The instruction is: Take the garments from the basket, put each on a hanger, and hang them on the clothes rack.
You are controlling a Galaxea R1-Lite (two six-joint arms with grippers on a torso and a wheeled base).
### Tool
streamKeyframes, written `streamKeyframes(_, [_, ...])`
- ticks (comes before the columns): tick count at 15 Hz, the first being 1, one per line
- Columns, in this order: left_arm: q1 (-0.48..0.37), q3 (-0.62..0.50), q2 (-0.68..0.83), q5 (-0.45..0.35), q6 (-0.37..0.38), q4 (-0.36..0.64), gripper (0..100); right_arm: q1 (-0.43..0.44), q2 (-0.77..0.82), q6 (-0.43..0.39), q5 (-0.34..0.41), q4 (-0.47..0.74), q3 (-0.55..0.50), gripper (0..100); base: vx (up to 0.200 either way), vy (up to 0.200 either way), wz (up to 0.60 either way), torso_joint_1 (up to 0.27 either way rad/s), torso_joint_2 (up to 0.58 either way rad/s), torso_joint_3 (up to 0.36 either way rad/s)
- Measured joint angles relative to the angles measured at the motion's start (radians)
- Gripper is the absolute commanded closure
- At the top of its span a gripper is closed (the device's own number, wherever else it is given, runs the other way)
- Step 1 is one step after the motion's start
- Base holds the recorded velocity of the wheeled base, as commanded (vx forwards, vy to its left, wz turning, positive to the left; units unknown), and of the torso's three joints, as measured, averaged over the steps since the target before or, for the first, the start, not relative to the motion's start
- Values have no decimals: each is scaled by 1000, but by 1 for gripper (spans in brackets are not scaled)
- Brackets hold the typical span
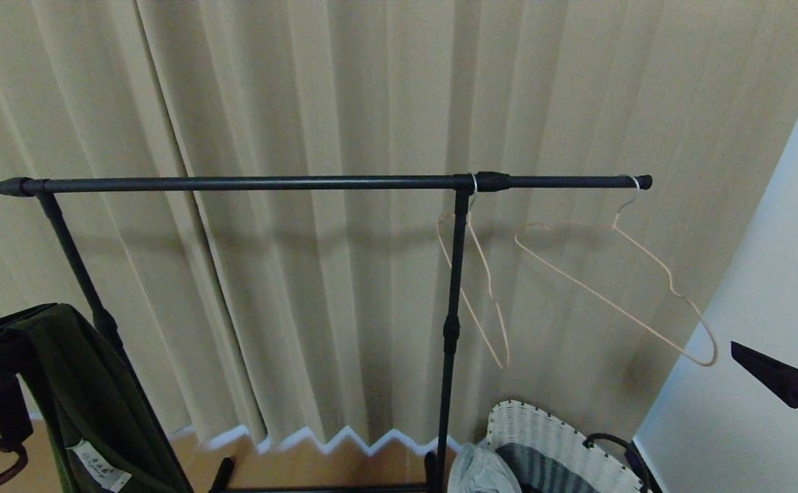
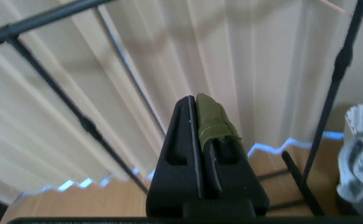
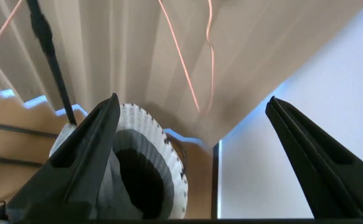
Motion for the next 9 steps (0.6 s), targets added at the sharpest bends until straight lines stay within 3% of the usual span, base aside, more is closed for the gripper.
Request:
streamKeyframes(2, [0,7,-1,0,1,0,100,0,1,0,0,0,2,0,200,0,0,5,5,2])
streamKeyframes(9, [-1,51,0,0,1,-2,100,-8,51,-1,-3,-7,-32,0,0,0,0,0,0,0])
